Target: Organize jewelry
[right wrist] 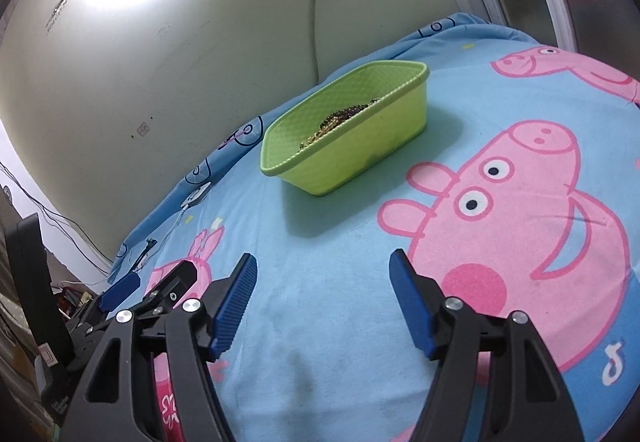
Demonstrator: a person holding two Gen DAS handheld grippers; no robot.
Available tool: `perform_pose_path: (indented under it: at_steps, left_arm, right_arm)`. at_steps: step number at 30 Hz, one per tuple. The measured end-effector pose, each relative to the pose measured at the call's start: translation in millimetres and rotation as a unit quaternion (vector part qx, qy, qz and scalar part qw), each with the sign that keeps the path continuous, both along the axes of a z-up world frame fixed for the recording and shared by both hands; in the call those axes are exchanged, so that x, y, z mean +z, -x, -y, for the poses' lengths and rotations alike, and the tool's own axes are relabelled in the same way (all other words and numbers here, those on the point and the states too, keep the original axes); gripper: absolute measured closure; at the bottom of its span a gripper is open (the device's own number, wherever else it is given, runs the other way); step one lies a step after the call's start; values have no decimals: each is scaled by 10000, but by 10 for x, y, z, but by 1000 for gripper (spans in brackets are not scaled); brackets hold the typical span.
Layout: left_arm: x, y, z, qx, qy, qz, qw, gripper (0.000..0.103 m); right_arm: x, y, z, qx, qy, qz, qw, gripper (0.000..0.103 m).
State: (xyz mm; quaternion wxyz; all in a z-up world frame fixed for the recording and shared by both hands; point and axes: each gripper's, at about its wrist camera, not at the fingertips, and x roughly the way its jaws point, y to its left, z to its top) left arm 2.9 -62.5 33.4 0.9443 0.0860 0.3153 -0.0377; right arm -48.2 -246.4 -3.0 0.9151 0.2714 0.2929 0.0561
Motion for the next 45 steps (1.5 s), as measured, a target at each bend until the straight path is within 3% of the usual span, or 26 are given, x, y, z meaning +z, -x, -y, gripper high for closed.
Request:
perform_pose_path:
  at_steps: [12,20,37,45]
  left_arm:
    - [-79,-13,39,197,-184,-28,9996,6]
    - [-145,-45,65,343,-391,-252,9983,6]
    - [-180,-67,57,302,-350,-394,9982,6]
    - [-157,-80,-17,581,-396,-284,9971,6]
  right_arm:
    - [-30,-72,7,270,-220,3,9994,53]
    - [-31,-106,13,441,-291,11,9986,53]
    - [-50,-163,29,561,-372,-51,9977,53]
    - [-65,-197,20,652,-398,-88,9970,53]
